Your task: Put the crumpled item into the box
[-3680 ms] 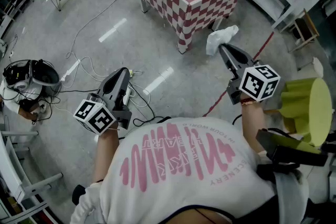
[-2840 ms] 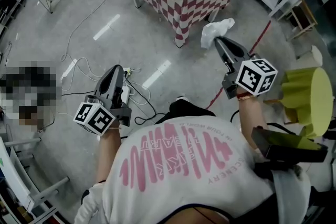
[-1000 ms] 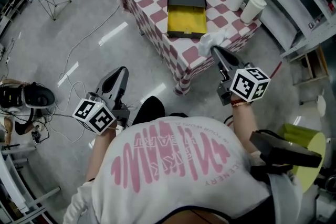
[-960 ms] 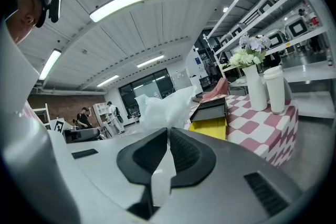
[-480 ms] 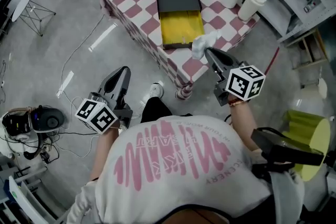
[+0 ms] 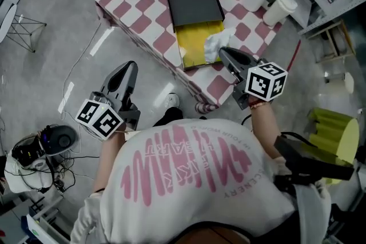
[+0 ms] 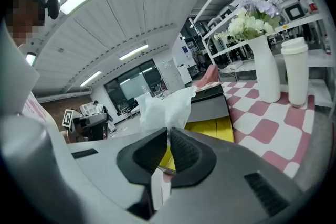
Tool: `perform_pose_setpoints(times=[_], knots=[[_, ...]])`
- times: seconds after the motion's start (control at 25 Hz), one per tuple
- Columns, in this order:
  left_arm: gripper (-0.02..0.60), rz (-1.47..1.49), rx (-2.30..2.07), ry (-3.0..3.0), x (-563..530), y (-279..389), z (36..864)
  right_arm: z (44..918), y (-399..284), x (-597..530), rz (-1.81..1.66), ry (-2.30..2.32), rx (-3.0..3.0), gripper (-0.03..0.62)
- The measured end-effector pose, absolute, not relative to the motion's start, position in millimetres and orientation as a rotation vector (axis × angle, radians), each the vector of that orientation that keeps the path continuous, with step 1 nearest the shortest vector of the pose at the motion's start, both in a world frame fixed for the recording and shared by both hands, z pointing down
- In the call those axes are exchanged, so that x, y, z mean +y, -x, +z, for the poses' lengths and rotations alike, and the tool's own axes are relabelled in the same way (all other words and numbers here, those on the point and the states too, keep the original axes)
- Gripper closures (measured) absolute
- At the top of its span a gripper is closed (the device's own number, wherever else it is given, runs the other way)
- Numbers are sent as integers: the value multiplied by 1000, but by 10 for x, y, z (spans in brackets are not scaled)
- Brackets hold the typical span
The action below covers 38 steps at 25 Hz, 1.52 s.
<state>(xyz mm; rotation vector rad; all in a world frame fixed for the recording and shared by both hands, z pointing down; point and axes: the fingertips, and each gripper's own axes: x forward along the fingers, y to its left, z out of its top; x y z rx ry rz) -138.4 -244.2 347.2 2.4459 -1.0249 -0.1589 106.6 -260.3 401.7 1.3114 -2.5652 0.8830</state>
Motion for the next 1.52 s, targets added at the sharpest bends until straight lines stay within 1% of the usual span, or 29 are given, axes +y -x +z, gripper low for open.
perform_pose_setpoints(times=[0.24, 0.56, 1.08, 1.52], knots=[[574, -114, -951, -2422, -2841, 1405, 3683, 4349, -907, -2833, 954, -1227, -2461, 572], [574, -84, -899, -2389, -3055, 1431, 3892, 4739, -825, -3028, 963, -1142, -2292, 572], [574, -101, -965, -2296, -3127, 1706, 4155, 5106, -682, -3140, 773, -916, -2048, 572], [574, -113, -1019, -2269, -3131, 1875, 4222, 5341, -618, -3120, 626, -797, -1917, 572]])
